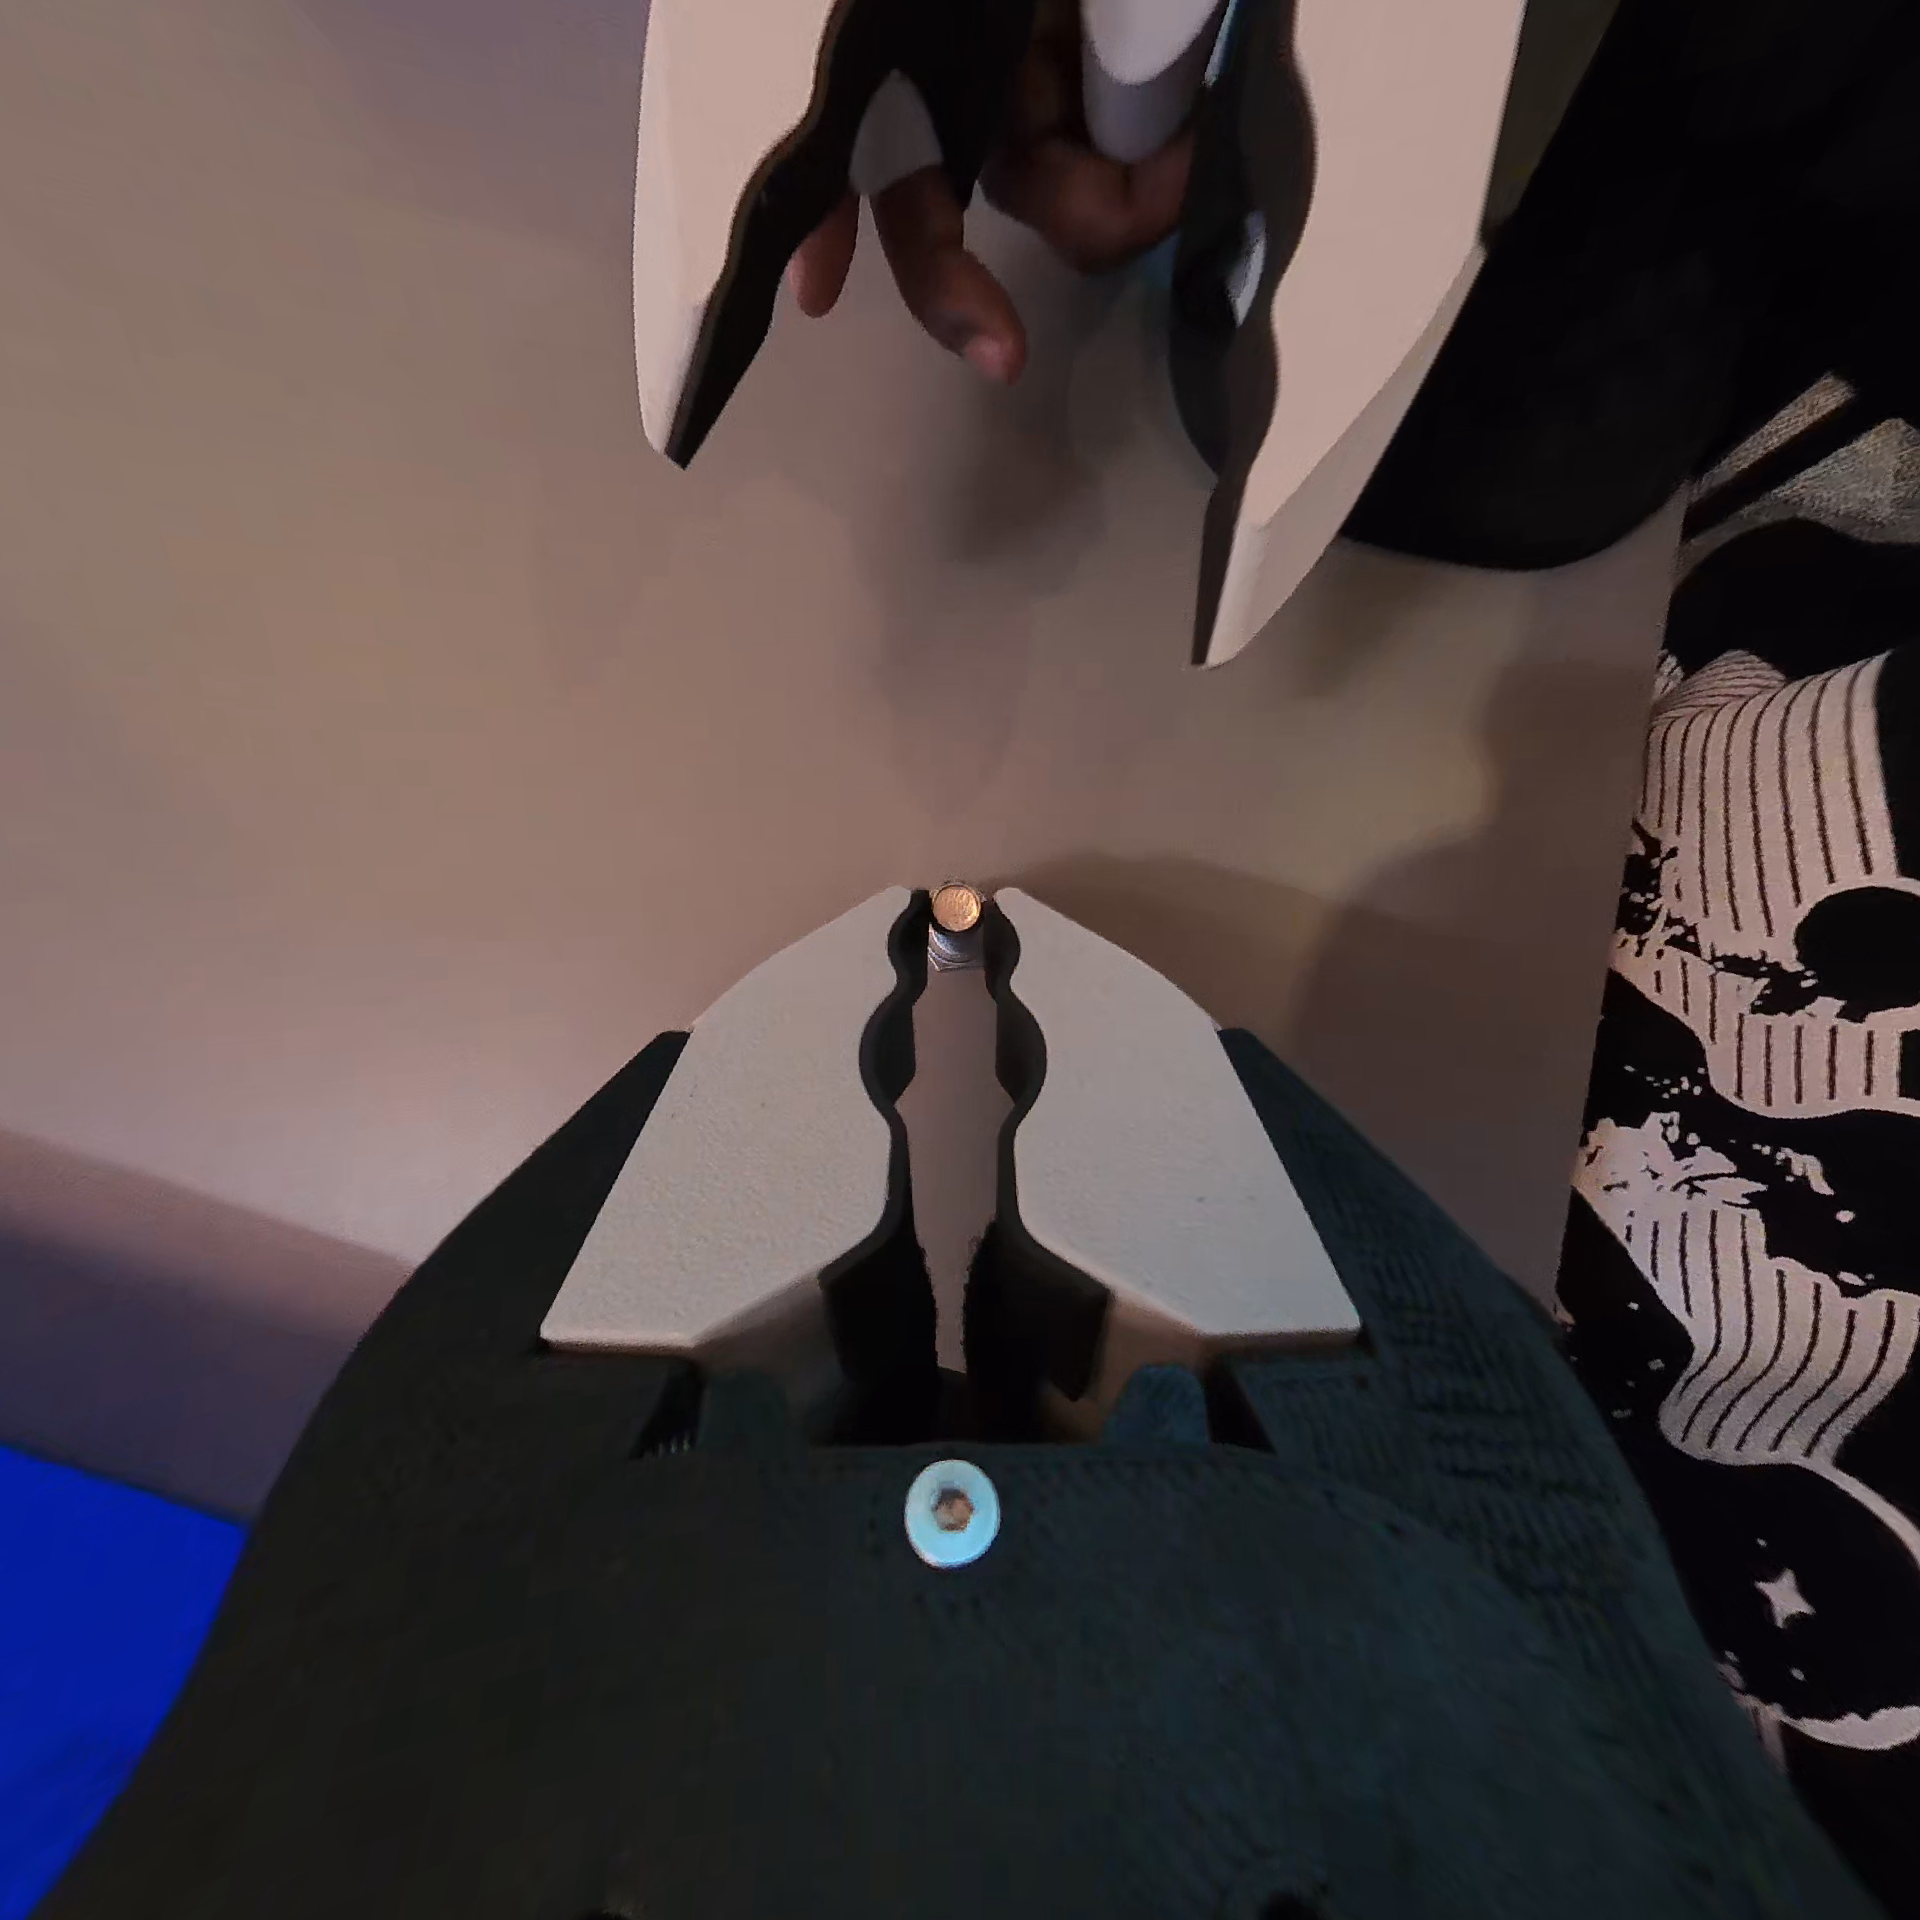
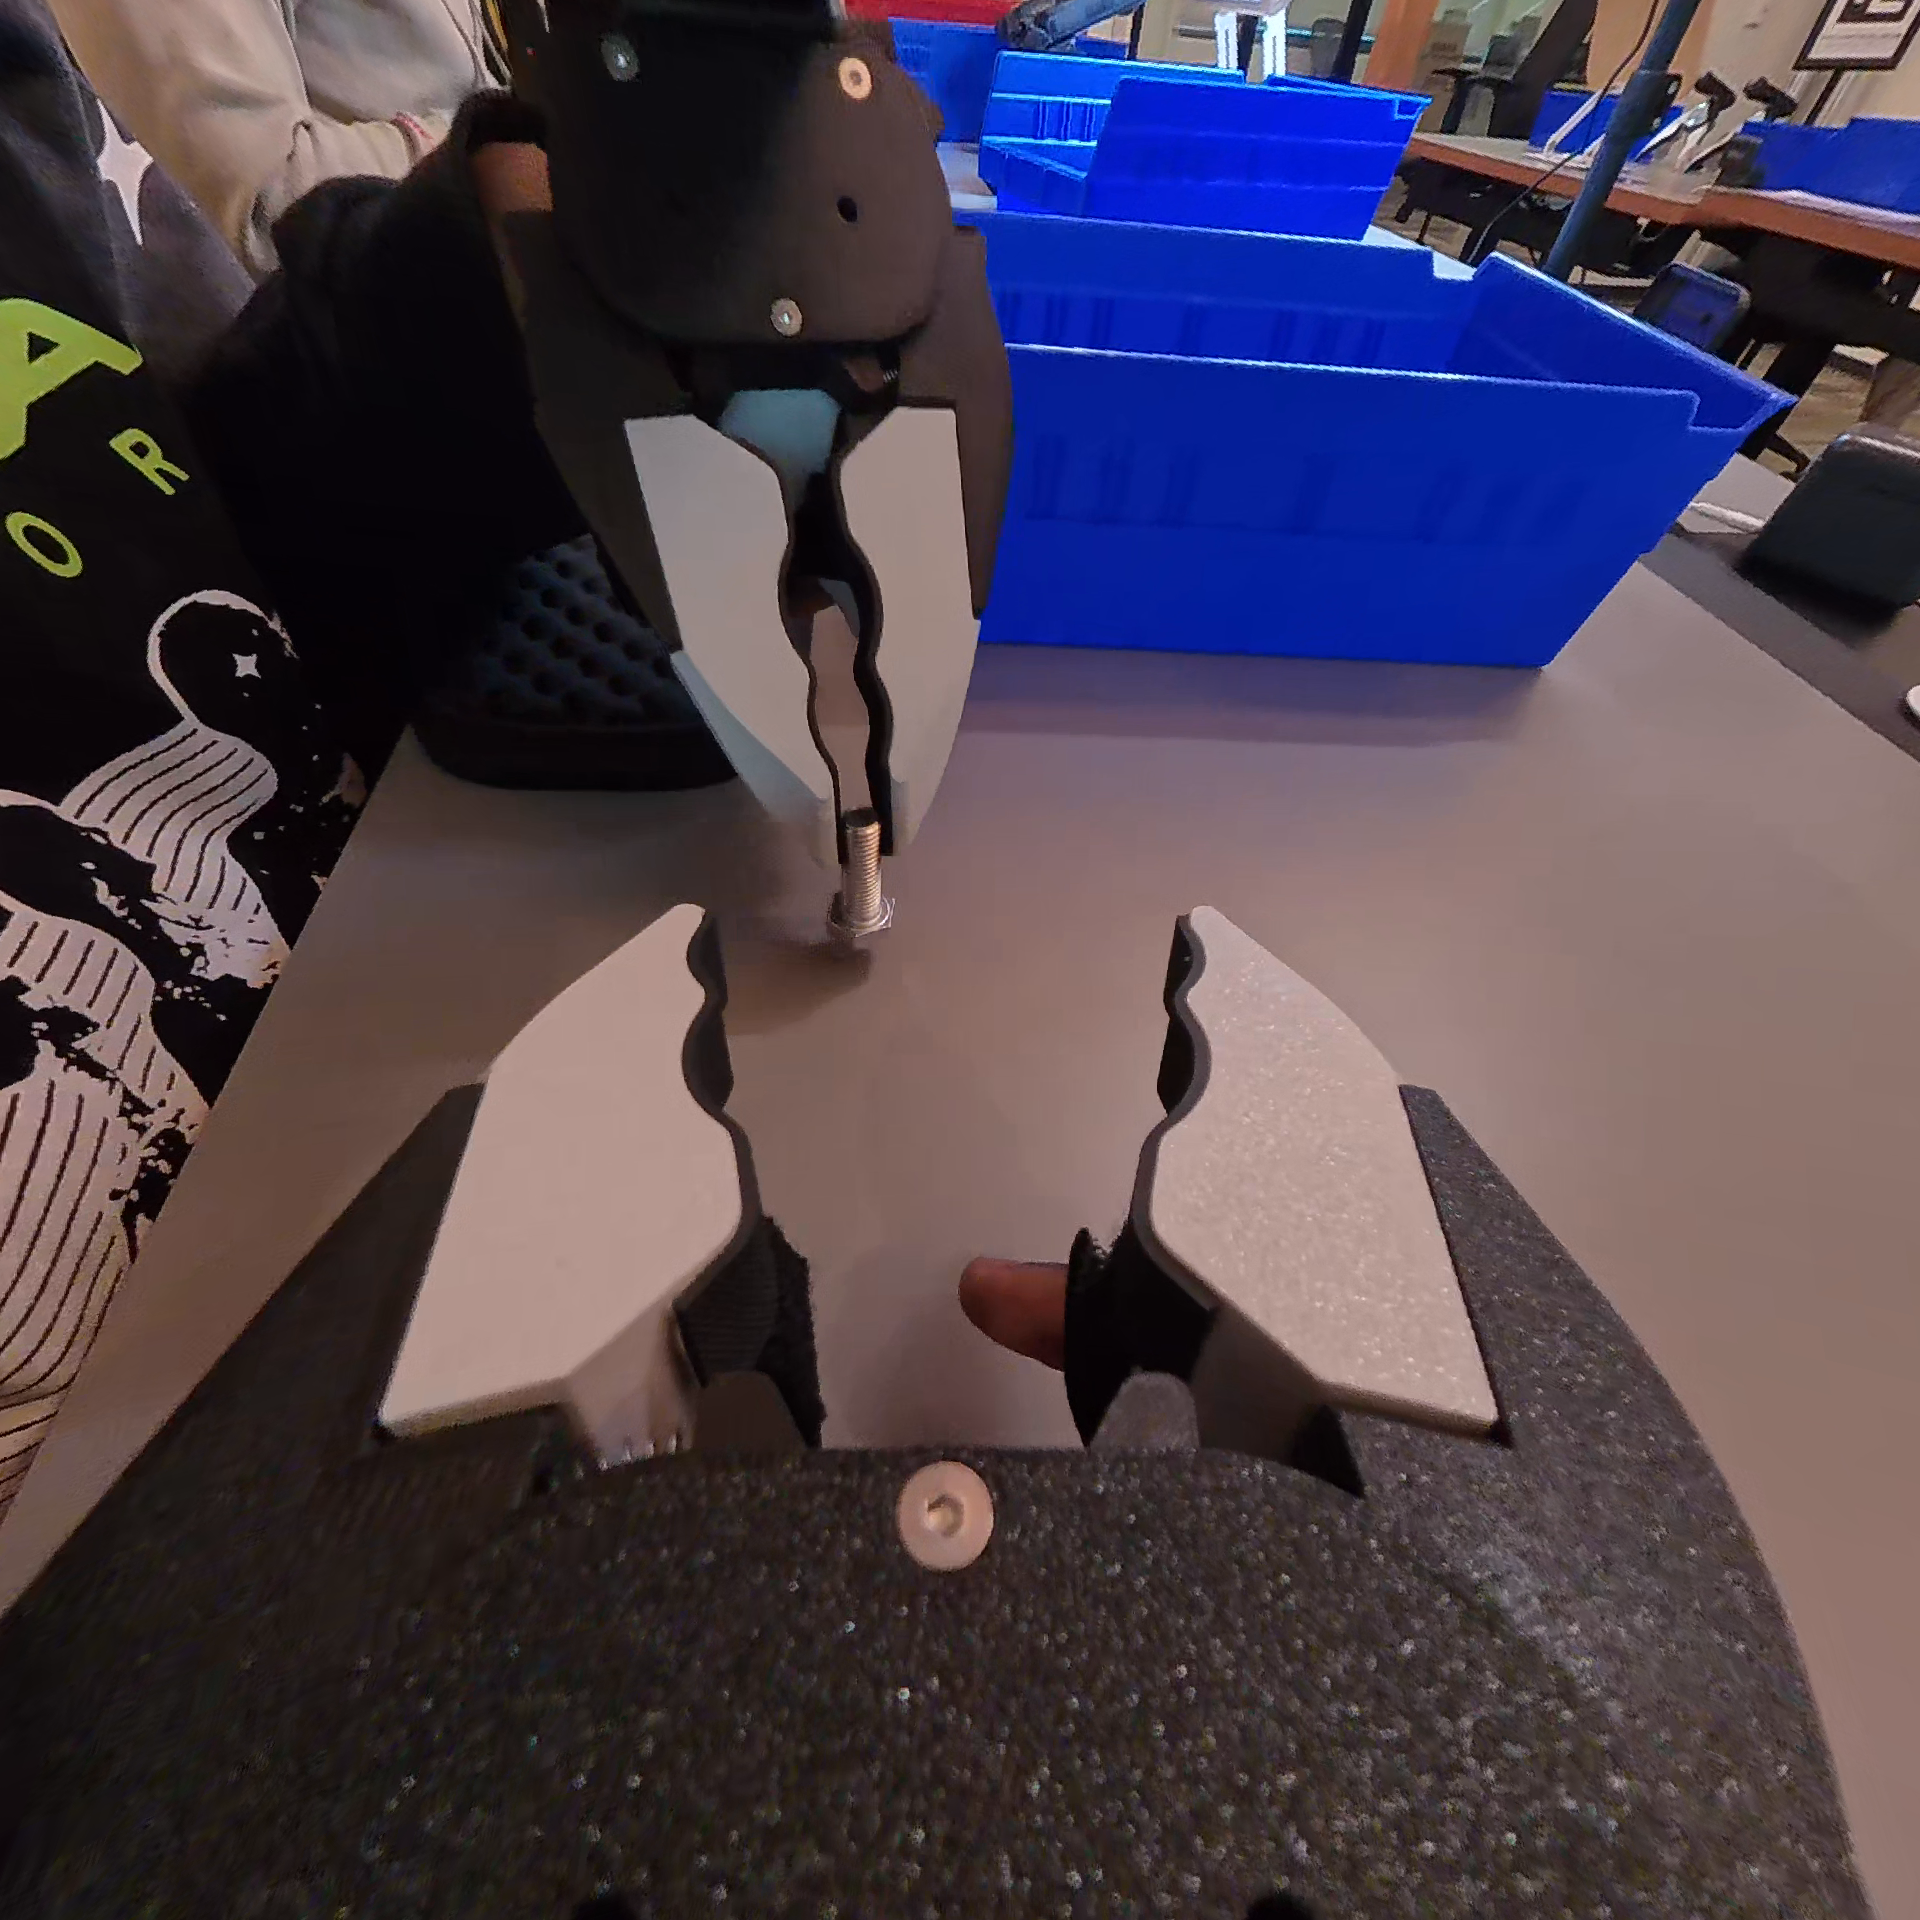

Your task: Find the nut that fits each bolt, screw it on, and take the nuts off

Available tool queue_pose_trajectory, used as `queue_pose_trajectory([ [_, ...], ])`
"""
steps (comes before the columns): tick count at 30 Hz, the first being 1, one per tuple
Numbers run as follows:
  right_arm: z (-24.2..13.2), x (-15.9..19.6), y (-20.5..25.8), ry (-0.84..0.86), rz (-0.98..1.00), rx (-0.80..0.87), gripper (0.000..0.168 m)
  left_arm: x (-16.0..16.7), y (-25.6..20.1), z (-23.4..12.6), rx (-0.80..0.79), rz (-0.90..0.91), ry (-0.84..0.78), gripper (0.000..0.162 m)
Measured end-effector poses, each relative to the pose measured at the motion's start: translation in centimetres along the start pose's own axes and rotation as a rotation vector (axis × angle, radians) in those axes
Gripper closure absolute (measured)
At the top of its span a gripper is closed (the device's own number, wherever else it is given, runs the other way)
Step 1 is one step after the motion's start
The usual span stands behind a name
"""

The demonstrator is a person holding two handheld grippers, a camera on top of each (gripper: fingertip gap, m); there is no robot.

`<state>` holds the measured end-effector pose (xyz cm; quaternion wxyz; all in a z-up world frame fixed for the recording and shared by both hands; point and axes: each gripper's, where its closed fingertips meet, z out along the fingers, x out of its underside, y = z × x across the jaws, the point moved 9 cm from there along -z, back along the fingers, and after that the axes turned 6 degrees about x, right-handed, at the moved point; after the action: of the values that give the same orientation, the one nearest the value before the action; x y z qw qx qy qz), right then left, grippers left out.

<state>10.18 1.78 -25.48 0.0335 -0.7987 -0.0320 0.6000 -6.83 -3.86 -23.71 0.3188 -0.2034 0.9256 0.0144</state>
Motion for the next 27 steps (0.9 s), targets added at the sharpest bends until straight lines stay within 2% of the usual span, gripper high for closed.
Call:
queue_pose_trajectory([
  [8,0.1,0.1,0.2,0.01,-0.003,-0.013,0.086,0.6,0.0,0.8,0.018,-0.01,0.025,0.152],
  [9,0.1,0.1,0.2,0.011,-0.005,-0.014,0.086,0.6,0.1,0.8,0.023,-0.02,0.021,0.149],
  [12,0.1,0.1,0.2,0.012,-0.004,-0.011,0.084,0.6,0.1,0.2,0.032,-0.063,-0.003,0.123],
  [13,0.0,0.1,0.2,0.011,-0.003,-0.01,0.084,0.6,0.1,-0.4,0.023,-0.067,-0.012,0.12],
  [15,0.0,0.0,0.2,0.009,-0.005,-0.007,0.084,0.8,-0.1,-2.6,-0.014,-0.065,-0.048,0.12],
  [18,0.0,0.0,0.3,0.011,-0.011,-0.007,0.084,1.6,-0.1,-7.8,-0.137,-0.091,-0.171,0.12],
  [22,0.1,-0.2,0.4,0.013,-0.015,-0.008,0.083,5.5,1.3,-15.2,-0.44,-0.25,-0.291,0.12],
  [24,0.1,-0.3,0.5,0.008,-0.016,-0.01,0.082,8.2,2.4,-17.3,-0.541,-0.365,-0.281,0.12],
  [27,0.1,-0.2,0.5,0.012,-0.015,-0.01,0.082,11.4,4.1,-18.2,-0.602,-0.494,-0.175,0.12],
])
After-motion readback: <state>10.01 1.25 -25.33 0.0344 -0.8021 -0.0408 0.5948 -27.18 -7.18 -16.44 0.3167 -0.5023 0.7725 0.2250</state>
